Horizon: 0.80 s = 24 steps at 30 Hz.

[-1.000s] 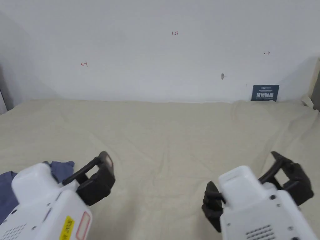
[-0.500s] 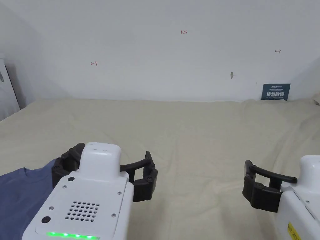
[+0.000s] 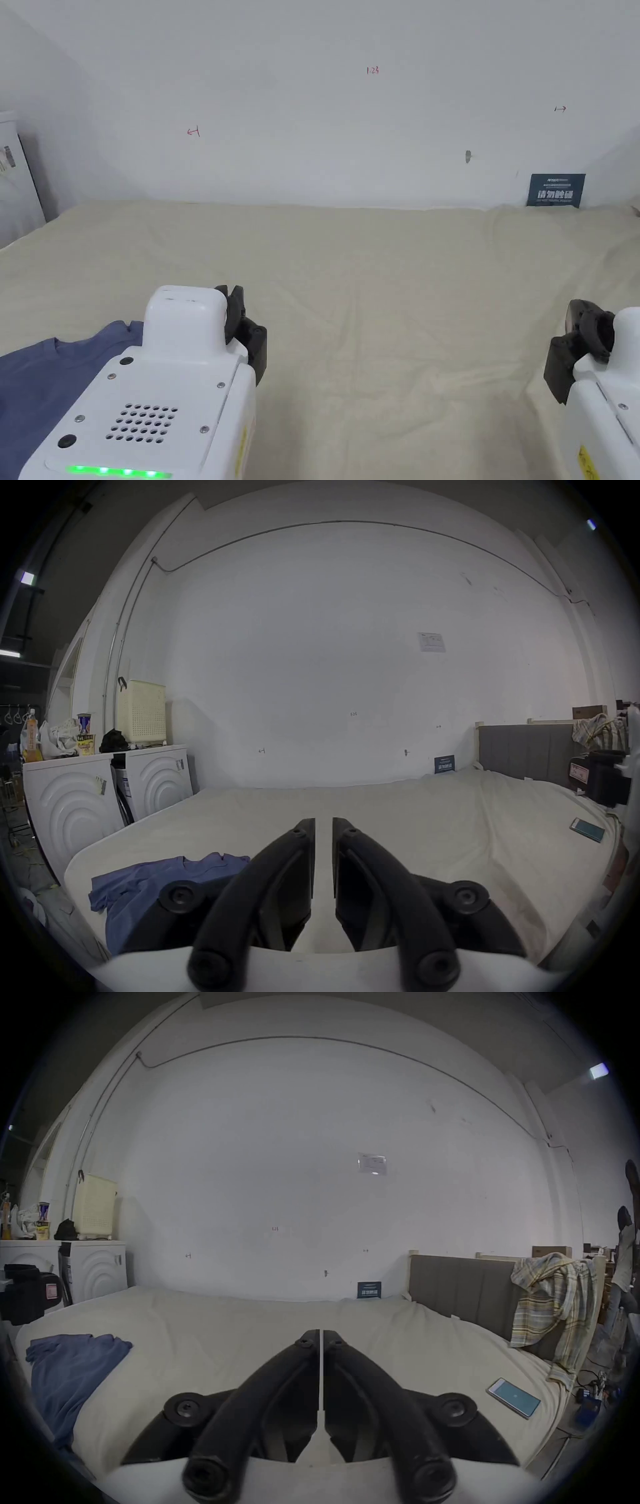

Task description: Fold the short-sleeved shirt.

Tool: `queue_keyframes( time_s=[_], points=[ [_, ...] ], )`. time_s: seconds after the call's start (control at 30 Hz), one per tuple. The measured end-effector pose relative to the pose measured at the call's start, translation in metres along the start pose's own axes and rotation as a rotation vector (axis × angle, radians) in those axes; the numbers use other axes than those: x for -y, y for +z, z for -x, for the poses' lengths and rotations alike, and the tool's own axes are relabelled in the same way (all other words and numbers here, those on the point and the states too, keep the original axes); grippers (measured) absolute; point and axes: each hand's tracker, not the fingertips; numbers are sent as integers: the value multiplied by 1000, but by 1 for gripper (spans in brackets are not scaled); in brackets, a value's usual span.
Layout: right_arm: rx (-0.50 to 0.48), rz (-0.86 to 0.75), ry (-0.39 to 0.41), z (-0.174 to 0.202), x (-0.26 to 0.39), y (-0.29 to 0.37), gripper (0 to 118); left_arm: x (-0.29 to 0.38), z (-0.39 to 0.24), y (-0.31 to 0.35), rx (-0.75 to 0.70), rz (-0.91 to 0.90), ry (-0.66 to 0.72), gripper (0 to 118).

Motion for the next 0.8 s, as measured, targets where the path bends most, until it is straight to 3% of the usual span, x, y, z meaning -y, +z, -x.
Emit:
queue_keyframes(
  time_s=[0.13, 0.3, 0.4, 0.53, 0.63, 0.8],
  points=[
    [-20, 32, -3, 3, 4, -3, 0, 1, 2, -2, 10, 29, 7, 0],
    [-30, 62, 18, 7, 6, -4, 0, 2, 3, -5, 35, 51, 47, 0],
    [-66, 90, -27, 6, 4, -7, 0, 2, 3, -6, 0, 59, 5, 0],
    [-79, 90, 21, 18, 1, -13, 0, -2, 19, -4, -22, 64, 39, 0],
    [-187, 97, 10, 39, -3, -23, 0, -5, 41, 2, -131, 62, 9, 0],
    [-392, 95, 5, 105, -9, -27, 0, -4, 100, 26, -315, 87, 27, 0]
  ],
)
